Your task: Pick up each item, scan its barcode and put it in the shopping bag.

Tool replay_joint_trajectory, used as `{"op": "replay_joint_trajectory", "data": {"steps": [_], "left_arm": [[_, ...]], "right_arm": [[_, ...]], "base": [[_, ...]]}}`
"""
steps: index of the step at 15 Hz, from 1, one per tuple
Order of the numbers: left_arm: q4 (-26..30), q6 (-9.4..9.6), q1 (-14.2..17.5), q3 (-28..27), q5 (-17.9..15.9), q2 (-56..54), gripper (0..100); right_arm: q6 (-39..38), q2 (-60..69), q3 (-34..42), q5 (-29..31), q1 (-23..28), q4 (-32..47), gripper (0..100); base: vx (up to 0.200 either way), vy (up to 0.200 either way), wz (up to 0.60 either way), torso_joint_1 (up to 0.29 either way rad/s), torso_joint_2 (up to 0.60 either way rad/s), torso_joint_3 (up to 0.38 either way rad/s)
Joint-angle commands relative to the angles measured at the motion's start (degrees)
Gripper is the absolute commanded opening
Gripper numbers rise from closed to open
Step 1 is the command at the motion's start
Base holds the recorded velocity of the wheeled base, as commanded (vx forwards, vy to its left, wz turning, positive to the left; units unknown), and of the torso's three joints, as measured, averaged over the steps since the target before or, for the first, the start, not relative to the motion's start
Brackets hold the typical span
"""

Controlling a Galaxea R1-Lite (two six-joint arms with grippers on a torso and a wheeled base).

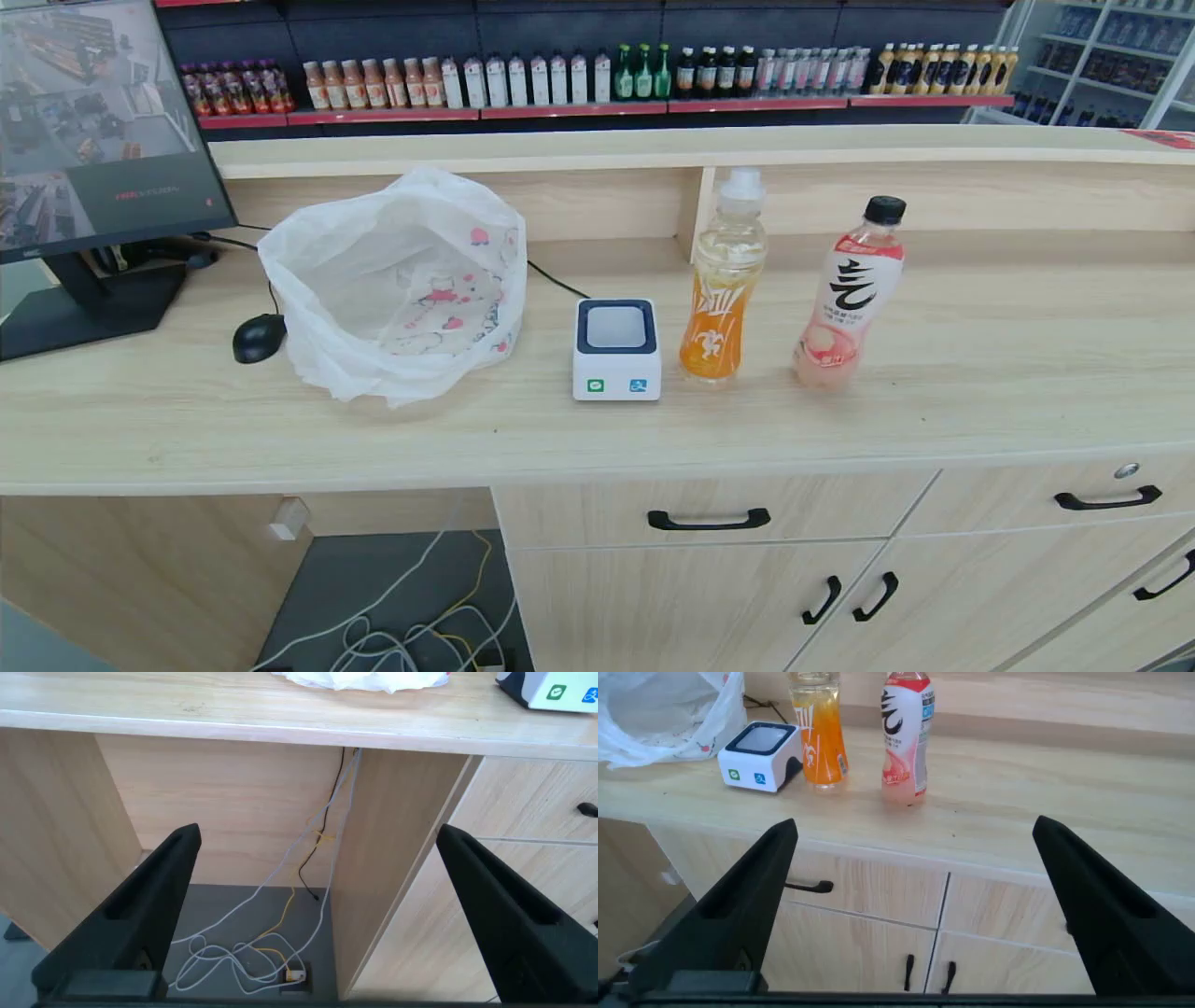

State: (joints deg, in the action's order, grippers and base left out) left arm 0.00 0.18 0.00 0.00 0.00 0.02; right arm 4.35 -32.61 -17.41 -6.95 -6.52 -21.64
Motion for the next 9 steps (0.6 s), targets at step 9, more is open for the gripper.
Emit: {"op": "replay_joint_trajectory", "data": {"steps": [9], "left_arm": [[0.0, -0.01, 0.0, 0.0, 0.0, 0.0, 100]], "right_arm": [[3.6, -29.8, -4.7, 8.4, -18.7, -20.0, 100]], "base": [[0.000, 0.000, 0.00, 0.000, 0.00, 0.000]]}}
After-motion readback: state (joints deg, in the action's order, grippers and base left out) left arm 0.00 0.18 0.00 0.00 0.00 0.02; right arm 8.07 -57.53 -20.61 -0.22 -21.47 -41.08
